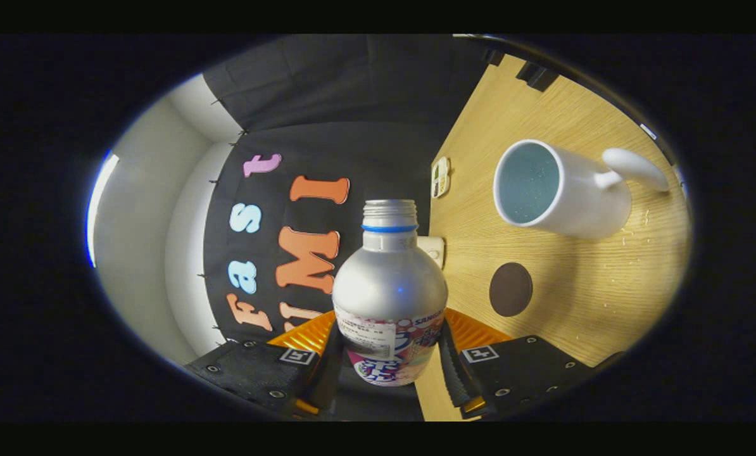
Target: Take the bottle from table, then pour the juice into the cup, finally place the bottle on the coaster
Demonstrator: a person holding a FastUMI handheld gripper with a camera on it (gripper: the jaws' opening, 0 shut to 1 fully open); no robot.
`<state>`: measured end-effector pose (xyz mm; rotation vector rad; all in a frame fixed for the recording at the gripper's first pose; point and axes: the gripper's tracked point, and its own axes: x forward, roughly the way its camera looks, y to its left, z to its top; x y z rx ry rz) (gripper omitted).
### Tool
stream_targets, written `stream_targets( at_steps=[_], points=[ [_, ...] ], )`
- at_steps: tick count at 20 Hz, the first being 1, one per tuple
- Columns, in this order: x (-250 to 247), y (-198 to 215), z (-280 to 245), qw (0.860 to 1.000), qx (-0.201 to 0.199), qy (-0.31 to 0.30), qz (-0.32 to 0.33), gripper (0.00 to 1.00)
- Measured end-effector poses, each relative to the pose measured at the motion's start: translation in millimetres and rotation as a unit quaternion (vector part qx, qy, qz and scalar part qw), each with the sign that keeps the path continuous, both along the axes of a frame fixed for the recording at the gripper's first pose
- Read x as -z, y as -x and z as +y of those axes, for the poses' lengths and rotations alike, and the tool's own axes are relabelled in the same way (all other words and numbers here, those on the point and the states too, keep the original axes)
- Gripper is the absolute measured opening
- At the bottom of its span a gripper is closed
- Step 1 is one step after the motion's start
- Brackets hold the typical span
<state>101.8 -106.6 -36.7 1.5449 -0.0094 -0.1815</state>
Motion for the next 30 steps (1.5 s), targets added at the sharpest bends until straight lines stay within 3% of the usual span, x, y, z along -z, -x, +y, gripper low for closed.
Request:
stream_targets(
  at_steps=[14, 30],
  points=[
    [-2, -2, -15, 0.992, 0.025, -0.12, -0.003, 0.68],
    [-6, -2, -14, 0.984, 0.031, -0.177, 0.0, 0.69]
  ],
)
